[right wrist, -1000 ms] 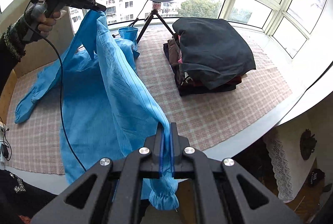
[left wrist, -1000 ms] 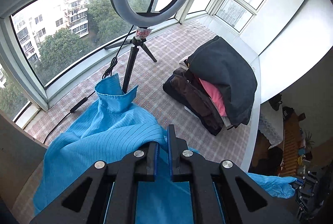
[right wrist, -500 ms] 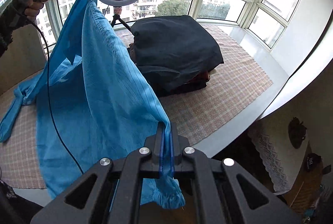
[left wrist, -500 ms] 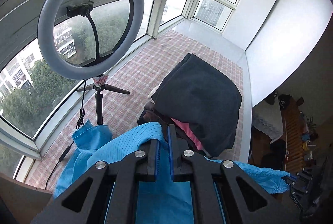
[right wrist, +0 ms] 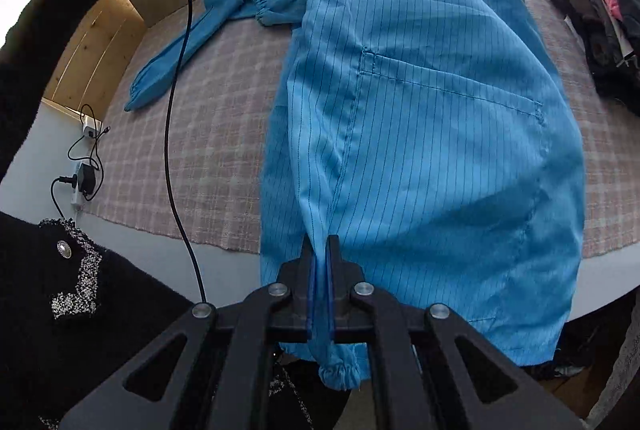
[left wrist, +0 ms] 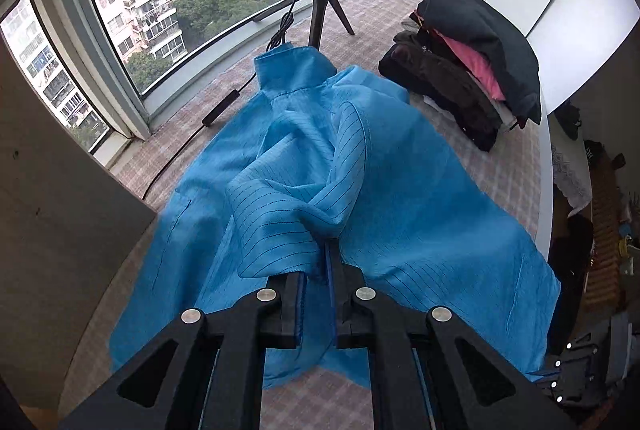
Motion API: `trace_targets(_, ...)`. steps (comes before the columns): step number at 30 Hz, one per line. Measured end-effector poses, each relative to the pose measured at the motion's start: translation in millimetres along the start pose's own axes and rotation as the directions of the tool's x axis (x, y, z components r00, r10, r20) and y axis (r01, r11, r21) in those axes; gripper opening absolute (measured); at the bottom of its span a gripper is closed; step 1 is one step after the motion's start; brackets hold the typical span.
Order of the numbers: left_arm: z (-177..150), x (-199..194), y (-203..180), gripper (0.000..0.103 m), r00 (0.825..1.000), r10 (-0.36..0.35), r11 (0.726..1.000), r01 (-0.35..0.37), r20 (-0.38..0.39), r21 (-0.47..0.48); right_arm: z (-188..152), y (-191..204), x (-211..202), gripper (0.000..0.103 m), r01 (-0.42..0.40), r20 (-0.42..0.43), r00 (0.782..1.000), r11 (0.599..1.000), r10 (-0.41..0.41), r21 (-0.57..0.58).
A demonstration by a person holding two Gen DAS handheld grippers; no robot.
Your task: Fold clothes
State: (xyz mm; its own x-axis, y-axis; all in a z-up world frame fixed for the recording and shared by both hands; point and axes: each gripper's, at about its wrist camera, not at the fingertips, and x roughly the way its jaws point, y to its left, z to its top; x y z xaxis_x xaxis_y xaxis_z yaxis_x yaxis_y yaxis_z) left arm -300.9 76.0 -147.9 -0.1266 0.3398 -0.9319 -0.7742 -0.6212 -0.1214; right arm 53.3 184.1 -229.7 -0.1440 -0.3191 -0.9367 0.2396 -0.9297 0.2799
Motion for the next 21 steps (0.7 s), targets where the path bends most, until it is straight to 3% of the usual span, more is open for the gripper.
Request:
trace_targets(4,-71,16,42,0.025,0.998,-0.010,0.996,0.004,-0.067,-0.086,0,16,70,0.004,-0.009,-0.129,0.992,0.999,0.004,-0.040)
trace_targets(5,-87,19,50,0.029,0.997,-0.009,0.995,0.001,-0.074,-0.105,0,17,75,0.004,-0.007,-0.137,0.991,0.999,0.001,-0.043)
trace_targets(10,-139,31,89,0.030,0.997,-0.036,0.962,0.014,-0.073,-0.273,3,13,78,0.004,0.014,-0.142,0.990,0.999,-0.019,-0.039)
trace_targets(14,-142,52,97,0.033,0.994,-0.098,0.924,0.070,-0.056,-0.376,7,16,82,0.004,0.030,-0.155,0.987,0.998,-0.039,-0.057)
trace_targets(18,-136,78,90,0.038,0.992,-0.069,0.923,0.024,-0.105,-0.384,13,23,83,0.004,0.043,-0.152,0.987,0.997,-0.054,-0.071)
trace_targets(21,-133,84,90,0.037,0.992,-0.107,0.903,0.069,-0.068,-0.425,10,31,81,0.004,0.041,-0.148,0.988,0.997,-0.049,-0.059)
